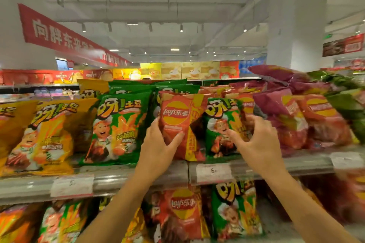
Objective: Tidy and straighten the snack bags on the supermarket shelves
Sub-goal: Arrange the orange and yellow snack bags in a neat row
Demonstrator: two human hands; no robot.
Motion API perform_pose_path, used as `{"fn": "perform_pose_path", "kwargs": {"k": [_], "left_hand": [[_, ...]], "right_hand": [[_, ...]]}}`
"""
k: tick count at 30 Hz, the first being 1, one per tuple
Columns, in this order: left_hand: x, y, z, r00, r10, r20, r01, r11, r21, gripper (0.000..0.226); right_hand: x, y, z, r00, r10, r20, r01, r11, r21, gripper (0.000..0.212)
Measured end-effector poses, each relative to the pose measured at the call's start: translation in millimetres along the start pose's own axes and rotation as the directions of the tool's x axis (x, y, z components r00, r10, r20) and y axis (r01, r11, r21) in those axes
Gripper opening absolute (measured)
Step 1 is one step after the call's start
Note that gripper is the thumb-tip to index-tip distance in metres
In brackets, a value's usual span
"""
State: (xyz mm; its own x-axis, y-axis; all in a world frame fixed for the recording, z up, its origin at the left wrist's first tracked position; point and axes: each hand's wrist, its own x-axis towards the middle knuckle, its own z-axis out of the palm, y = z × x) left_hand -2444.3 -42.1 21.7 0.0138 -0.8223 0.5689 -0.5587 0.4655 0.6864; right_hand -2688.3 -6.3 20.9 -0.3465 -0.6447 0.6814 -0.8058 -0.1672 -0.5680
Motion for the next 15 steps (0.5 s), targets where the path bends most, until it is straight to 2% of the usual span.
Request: {"fn": "perform_pose_path", "kwargs": {"k": [3,5,8,11,15], "left_hand": [[22,-1,-7,0.971,-0.213,0.105,0.219,0.975,-0.043,0.109],[30,-4,-11,0.941,-0.282,0.189,0.305,0.946,-0.106,0.113],[33,-7,-10,0.918,-0.286,0.273,0.344,0.918,-0.195,0.092],[31,-6,-6,0.917,-0.256,0.305,0.335,0.91,-0.244,0.065],[28,-12,-6,0.939,-0.265,0.218,0.317,0.912,-0.259,0.068]], "right_hand": [[28,11,4,0.939,0.115,0.324,-0.105,0.993,-0.047,0.119],[44,14,7,0.851,0.193,0.488,-0.176,0.981,-0.081,0.129],[58,23,13,0.785,0.2,0.587,-0.235,0.972,-0.017,0.116],[59,29,17,0.794,0.16,0.586,-0.238,0.969,0.058,0.096],[57,28,19,0.839,0.103,0.534,-0.222,0.961,0.163,0.066]]}}
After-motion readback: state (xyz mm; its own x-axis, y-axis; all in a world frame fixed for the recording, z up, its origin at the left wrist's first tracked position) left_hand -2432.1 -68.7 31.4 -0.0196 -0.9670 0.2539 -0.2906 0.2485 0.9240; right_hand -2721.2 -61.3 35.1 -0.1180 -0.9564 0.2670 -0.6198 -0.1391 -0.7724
